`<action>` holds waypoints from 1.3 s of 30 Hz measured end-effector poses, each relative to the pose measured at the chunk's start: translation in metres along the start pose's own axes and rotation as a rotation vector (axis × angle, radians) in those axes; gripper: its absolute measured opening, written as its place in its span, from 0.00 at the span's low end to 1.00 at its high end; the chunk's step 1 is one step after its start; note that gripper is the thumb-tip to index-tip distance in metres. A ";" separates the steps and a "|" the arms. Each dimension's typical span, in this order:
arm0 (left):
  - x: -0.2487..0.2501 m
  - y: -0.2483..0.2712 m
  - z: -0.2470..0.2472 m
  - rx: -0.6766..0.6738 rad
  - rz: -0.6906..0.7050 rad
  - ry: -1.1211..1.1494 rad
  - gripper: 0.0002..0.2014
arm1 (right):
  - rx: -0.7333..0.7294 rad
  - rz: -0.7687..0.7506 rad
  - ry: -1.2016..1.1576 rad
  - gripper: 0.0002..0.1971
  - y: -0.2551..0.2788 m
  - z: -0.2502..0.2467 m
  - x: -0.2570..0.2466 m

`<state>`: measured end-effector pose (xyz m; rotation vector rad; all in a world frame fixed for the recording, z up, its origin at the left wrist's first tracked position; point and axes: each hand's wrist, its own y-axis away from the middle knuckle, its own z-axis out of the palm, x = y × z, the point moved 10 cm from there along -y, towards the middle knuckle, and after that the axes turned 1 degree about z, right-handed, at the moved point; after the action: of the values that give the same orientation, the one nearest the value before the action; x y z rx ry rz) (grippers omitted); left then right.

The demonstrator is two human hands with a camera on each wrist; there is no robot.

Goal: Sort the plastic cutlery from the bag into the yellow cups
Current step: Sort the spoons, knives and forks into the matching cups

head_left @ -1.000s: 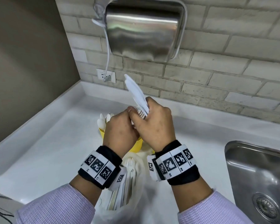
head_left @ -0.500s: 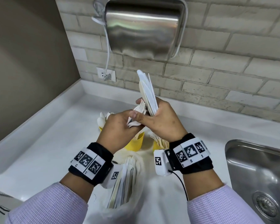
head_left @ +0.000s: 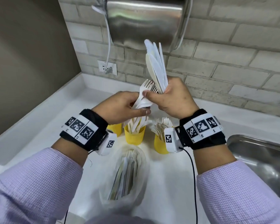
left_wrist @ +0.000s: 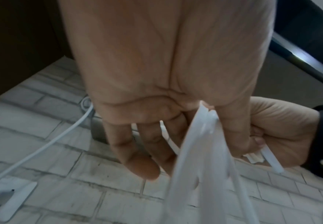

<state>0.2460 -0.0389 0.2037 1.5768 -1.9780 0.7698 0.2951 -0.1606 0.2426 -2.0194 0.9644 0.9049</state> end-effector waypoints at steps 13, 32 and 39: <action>-0.050 0.006 0.000 0.170 -0.203 0.167 0.09 | 0.329 0.122 -0.732 0.13 0.010 -0.030 0.049; -0.089 0.082 -0.020 0.450 -0.308 0.587 0.05 | 0.371 0.401 -0.298 0.19 0.008 0.085 0.110; -0.091 0.081 -0.018 0.429 -0.311 0.547 0.06 | 0.114 0.281 0.140 0.12 0.003 0.129 0.124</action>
<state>0.1864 0.0518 0.1445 1.6186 -1.1964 1.3782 0.3152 -0.0974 0.0763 -1.8993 1.3721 0.8399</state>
